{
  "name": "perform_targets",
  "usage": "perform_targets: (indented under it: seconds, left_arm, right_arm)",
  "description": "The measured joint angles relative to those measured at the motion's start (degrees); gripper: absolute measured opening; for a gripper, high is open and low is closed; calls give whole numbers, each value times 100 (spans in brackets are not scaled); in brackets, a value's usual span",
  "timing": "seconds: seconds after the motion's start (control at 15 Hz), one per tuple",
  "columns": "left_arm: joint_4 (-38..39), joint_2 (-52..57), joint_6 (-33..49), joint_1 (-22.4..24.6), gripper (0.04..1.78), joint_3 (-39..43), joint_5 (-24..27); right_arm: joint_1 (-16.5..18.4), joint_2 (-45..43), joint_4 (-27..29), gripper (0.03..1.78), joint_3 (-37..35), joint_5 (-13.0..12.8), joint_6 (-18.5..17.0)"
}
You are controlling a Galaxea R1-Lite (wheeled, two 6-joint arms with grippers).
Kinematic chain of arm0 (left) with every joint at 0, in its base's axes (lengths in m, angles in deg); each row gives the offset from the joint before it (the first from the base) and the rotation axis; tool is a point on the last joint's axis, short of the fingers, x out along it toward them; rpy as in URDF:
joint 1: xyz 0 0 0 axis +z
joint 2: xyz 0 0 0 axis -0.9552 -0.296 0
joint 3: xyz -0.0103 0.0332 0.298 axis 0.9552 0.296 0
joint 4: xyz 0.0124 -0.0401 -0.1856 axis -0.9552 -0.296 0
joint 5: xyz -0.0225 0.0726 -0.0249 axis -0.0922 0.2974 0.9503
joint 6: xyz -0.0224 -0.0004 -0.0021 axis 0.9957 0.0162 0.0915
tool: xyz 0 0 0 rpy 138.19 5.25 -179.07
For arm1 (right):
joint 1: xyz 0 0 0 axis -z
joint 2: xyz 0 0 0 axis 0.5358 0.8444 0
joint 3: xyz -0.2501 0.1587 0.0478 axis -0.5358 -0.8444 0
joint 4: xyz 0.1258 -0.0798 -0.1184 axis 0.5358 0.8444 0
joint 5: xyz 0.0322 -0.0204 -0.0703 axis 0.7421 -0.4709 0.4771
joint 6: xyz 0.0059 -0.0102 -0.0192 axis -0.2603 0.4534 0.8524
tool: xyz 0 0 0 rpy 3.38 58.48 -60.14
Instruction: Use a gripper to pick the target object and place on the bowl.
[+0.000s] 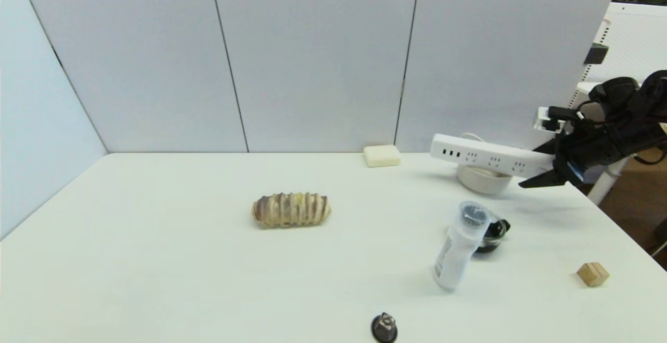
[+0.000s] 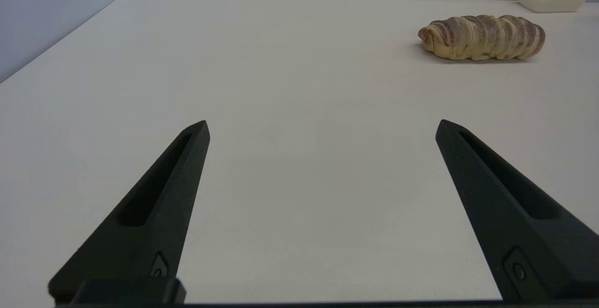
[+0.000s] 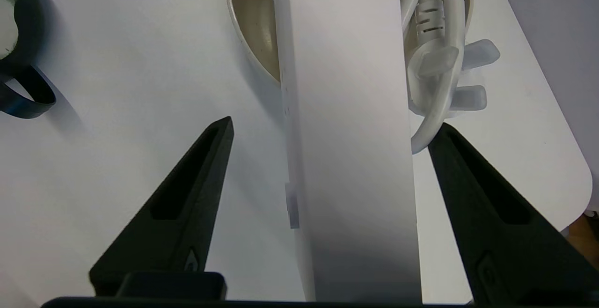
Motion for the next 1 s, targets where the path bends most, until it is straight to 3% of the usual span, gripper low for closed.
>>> perform_targets:
  seconds: [0.8,1.0]
  left_arm:
    - [0,0,-2,0,171,0,2]
    - [0,0,0,0,171,0,0]
  right_arm:
    - [20,-289,35,165,-11,-5,-21]
    - [33,-474,41,167,-26,-7,-191]
